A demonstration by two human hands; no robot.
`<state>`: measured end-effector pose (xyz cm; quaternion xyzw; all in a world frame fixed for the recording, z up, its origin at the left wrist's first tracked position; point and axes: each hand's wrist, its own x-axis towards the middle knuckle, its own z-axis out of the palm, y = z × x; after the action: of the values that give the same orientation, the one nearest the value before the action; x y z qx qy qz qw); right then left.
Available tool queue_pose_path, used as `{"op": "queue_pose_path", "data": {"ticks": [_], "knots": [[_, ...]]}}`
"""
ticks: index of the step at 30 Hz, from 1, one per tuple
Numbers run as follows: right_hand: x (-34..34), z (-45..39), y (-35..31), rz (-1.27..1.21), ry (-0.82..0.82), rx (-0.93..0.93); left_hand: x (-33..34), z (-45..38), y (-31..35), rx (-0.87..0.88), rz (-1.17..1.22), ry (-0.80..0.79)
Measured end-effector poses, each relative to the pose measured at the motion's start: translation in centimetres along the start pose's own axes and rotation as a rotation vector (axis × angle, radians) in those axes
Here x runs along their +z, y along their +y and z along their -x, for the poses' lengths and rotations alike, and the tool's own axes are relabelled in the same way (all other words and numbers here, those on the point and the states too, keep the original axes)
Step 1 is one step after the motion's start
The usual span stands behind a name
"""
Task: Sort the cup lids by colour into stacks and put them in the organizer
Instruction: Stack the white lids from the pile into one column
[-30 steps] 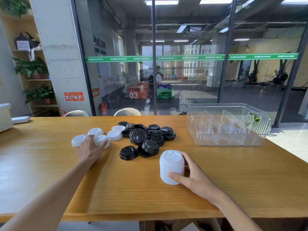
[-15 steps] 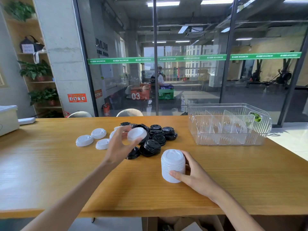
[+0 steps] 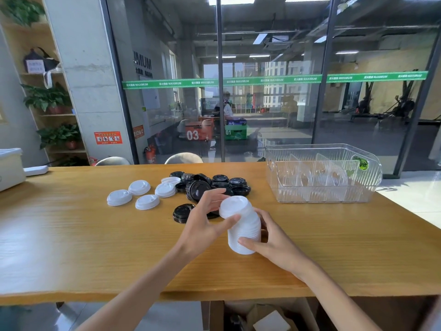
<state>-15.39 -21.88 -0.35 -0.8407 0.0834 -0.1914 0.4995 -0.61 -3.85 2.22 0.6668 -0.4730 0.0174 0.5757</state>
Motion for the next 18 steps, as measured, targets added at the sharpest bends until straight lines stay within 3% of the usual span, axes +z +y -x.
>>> {"op": "queue_pose_path", "data": {"ticks": [18], "knots": [[0.0, 0.2, -0.2, -0.018, 0.002, -0.001, 2.3, 1.3, 0.1, -0.049, -0.032, -0.016]]}}
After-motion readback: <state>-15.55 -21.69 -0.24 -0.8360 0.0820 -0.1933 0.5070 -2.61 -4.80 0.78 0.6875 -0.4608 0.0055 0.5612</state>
